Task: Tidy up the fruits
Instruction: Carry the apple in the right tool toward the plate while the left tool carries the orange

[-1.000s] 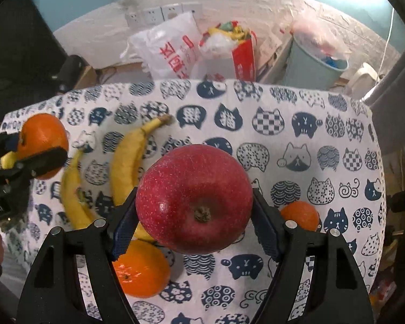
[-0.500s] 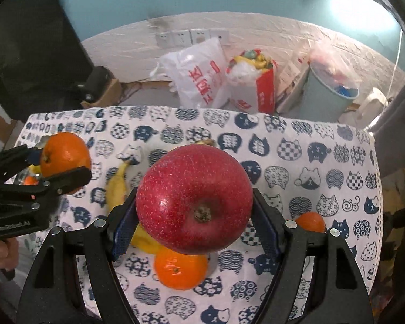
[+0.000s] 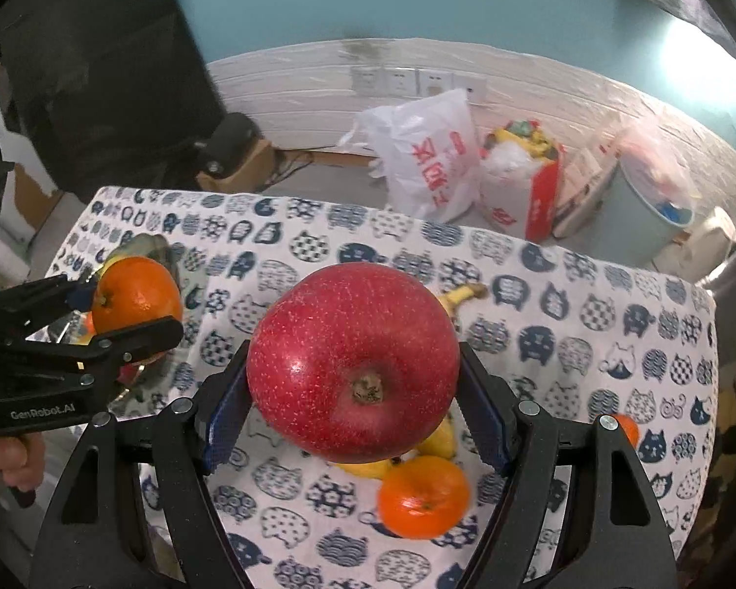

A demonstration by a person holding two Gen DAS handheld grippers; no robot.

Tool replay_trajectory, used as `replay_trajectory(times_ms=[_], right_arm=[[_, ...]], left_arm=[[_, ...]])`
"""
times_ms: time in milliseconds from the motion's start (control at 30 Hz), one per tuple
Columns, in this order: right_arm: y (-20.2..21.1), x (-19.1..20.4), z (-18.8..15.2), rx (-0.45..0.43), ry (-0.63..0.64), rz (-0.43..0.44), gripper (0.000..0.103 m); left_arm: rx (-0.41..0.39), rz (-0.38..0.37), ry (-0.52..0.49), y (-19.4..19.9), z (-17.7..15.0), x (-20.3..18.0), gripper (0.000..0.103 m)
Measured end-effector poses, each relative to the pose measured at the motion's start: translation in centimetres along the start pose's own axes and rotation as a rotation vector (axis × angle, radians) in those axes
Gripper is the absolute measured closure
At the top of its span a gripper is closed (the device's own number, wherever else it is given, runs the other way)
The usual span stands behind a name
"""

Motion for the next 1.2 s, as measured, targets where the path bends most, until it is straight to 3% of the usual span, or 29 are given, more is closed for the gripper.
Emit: replay_trajectory(times_ms=[733,1200], right_arm=[[-5.5,11.8,4.2,0.042,0.144,0.117,0.026],[-9.3,16.2,4.7,0.093,0.194,0.152,0.026]], left_arm=[[-0.032,0.107,0.189,2.4,-2.2,13.2,0.037],[0.048,0.089,0.322,-2.0,-4.0,18.9,0.037]])
Point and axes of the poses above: each gripper's, at about its wrist camera, not at the fingertips, and y roughly against the way its jaws point, x to its left, z to its top, the point moved 7 cm from there along -y, roughly the way its jaws point, and after that the axes turned 6 degrees about y, right-handed, at the moved point
